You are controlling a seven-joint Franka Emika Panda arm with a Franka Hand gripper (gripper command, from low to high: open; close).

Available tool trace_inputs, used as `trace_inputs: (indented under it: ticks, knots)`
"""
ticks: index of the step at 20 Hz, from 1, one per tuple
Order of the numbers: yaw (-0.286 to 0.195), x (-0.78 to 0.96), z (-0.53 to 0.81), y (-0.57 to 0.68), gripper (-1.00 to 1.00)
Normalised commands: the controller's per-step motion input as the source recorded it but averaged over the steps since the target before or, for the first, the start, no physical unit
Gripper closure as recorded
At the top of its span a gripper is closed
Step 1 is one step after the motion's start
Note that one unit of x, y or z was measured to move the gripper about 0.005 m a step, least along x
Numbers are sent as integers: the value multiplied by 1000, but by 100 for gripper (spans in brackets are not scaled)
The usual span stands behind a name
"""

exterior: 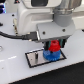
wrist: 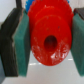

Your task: Insert the blue gear onto the right peg, followed by the red gear

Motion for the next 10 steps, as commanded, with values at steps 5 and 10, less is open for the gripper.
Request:
trace_inputs:
  ticks: [5,10]
  knots:
    - [0,194,-246,-101,100]
    - [0,151,-241,-31,100]
